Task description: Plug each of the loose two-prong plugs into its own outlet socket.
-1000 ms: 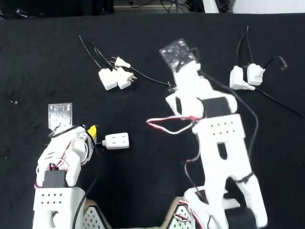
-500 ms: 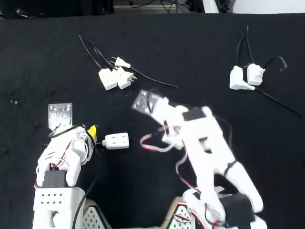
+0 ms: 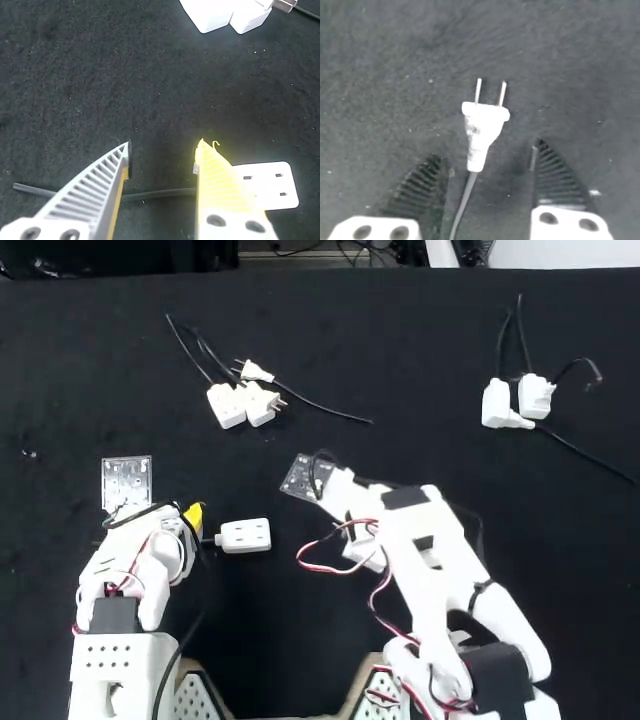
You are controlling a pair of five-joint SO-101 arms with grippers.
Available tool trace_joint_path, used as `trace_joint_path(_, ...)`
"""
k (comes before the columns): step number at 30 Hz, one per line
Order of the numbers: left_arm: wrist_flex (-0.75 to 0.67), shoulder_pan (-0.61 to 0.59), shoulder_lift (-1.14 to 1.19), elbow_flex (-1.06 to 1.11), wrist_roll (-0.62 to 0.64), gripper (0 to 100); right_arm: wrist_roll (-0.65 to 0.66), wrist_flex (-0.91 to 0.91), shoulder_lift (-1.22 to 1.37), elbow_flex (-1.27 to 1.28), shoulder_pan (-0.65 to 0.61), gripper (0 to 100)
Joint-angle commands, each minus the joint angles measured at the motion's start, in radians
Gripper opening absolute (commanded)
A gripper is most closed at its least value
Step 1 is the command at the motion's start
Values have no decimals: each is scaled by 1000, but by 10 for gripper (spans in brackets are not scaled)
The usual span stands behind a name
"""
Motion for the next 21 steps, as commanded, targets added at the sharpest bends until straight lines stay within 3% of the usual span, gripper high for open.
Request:
trace_joint_path(1,0,-12,-14,-15,3,216,9,-52,28,4,-9,209)
trace_joint_path(6,0,-12,-14,-15,3,216,8,-127,94,19,2,201)
trace_joint_path(10,0,-12,-14,-15,3,216,8,-141,97,-2,31,5)
trace_joint_path(16,0,-12,-14,-16,3,216,2,-15,1,-74,37,10)
trace_joint_path(21,0,-12,-14,-19,3,216,-209,141,-252,-189,-57,10)
